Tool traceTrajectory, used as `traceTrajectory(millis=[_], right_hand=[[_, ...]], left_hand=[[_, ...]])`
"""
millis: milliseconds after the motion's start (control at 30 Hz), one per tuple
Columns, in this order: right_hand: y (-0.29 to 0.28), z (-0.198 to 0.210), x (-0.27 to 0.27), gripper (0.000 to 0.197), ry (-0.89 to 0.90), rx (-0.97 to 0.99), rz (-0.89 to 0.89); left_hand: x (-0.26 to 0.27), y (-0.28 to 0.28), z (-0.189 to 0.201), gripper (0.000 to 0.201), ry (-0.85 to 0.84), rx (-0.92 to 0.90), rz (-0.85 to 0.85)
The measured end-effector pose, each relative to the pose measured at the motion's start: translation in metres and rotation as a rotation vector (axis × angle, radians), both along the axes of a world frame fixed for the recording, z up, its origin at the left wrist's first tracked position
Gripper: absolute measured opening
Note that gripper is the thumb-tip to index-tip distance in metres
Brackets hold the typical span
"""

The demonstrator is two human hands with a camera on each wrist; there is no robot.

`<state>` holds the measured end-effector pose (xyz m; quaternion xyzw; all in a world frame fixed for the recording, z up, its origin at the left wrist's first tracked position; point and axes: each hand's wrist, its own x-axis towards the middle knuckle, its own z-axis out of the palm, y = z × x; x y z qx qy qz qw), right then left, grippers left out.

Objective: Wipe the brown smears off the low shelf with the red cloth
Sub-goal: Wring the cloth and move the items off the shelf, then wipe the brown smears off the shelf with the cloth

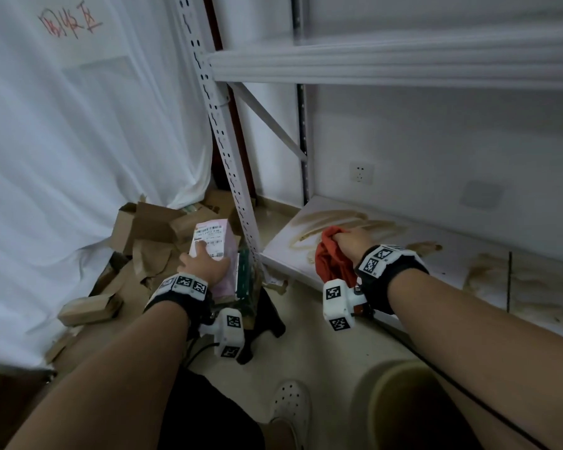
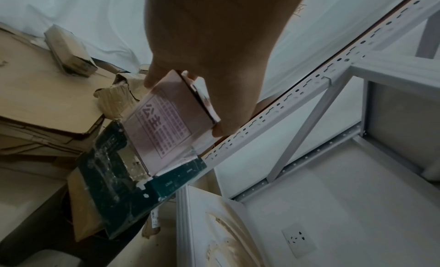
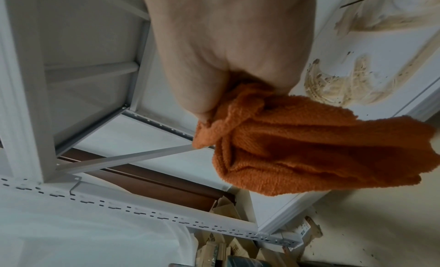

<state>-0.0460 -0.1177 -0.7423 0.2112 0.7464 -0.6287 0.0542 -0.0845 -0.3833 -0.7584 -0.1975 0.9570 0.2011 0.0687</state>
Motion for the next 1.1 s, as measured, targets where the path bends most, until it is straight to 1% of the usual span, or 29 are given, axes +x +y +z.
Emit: traceTrajectory(millis=[100,200,300,333,400,467,533,600,700,767,800,833,867,933,967,1033,1100], right_hand=[[-0.002,-0.001,0.001,0.031,0.006,0.036,0.021],[-0.003,-0.001,0.002,0.031,0.012,0.037,0.03],[-0.003,-0.004,0.0,0.031,0.01,0.032,0.015],[-0.003,-0.005,0.0,0.031,0.007,0.021,0.01],[0.0,-0.006,0.001,0.032,0.001,0.004,-0.006],[0.004,-0.003,0.005,0.033,0.008,-0.003,-0.033],[0.008,0.001,0.007,0.033,0.016,0.029,-0.039],[0.015,0.006,0.01,0.031,0.032,0.062,-0.048],[0.021,0.019,0.016,0.018,0.105,0.069,-0.067],[0.024,0.029,0.02,0.017,0.147,0.097,-0.09],[0.025,0.035,0.023,0.018,0.172,0.1,-0.099],[0.027,0.041,0.027,0.021,0.193,0.095,-0.102],[0.029,0.046,0.031,0.022,0.209,0.096,-0.102],[0.036,0.054,0.039,0.019,0.239,0.133,-0.095],[0.04,0.056,0.043,0.016,0.25,0.157,-0.095],[0.049,0.06,0.052,0.013,0.257,0.206,-0.103],[0.06,0.064,0.061,0.025,0.23,0.295,-0.127]], left_hand=[[0.001,0.0,-0.002,0.076,0.016,-0.032,-0.011],[0.0,-0.003,0.001,0.076,0.007,-0.055,-0.061],[0.002,-0.006,0.008,0.073,0.053,-0.118,-0.131],[0.003,-0.005,0.011,0.069,0.1,-0.161,-0.164],[0.005,0.0,0.017,0.058,0.25,-0.206,-0.252],[0.007,0.013,0.024,0.048,0.405,-0.163,-0.368],[0.01,0.03,0.031,0.046,0.479,-0.09,-0.48],[0.014,0.052,0.036,0.049,0.452,0.065,-0.573],[0.028,0.09,0.047,0.055,0.228,0.317,-0.719],[0.042,0.113,0.056,0.057,0.066,0.477,-0.826],[0.046,0.122,0.059,0.053,0.015,0.539,-0.864],[0.049,0.128,0.06,0.045,0.006,0.582,-0.881],[0.049,0.133,0.06,0.035,0.033,0.594,-0.871],[0.047,0.139,0.059,0.011,0.113,0.557,-0.814],[0.045,0.141,0.06,0.009,0.125,0.552,-0.785],[0.045,0.144,0.065,0.012,0.129,0.562,-0.732],[0.046,0.147,0.072,0.015,0.195,0.514,-0.713]])
